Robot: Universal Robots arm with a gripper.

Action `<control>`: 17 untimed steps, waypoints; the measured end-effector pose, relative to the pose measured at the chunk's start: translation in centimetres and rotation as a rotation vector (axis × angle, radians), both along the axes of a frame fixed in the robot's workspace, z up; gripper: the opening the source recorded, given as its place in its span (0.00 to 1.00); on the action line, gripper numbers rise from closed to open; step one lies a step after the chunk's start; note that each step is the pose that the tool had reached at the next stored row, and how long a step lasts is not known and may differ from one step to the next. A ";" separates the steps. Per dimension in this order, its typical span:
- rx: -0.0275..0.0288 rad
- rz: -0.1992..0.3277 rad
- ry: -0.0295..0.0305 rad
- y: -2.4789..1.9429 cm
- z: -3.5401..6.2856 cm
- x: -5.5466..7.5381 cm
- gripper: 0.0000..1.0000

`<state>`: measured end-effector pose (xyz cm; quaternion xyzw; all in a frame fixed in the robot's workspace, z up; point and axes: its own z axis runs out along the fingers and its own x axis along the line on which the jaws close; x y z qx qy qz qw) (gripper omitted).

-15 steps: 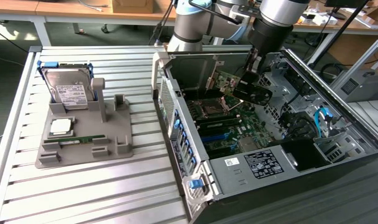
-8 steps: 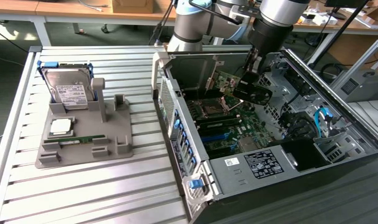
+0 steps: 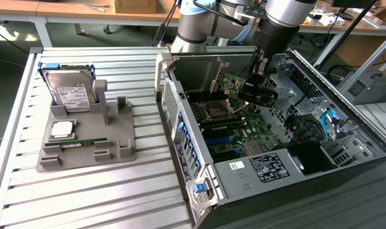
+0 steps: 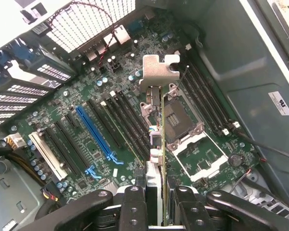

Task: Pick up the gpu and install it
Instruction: 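Insert the gpu into the slot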

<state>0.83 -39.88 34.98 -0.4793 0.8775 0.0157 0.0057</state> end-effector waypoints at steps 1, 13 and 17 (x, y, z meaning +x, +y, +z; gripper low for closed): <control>0.0000 0.003 0.0000 0.00 0.00 0.0 0.27; -0.0001 0.045 0.0000 0.00 0.00 0.0 0.27; 0.0000 0.061 0.0000 0.00 -0.01 0.0 0.27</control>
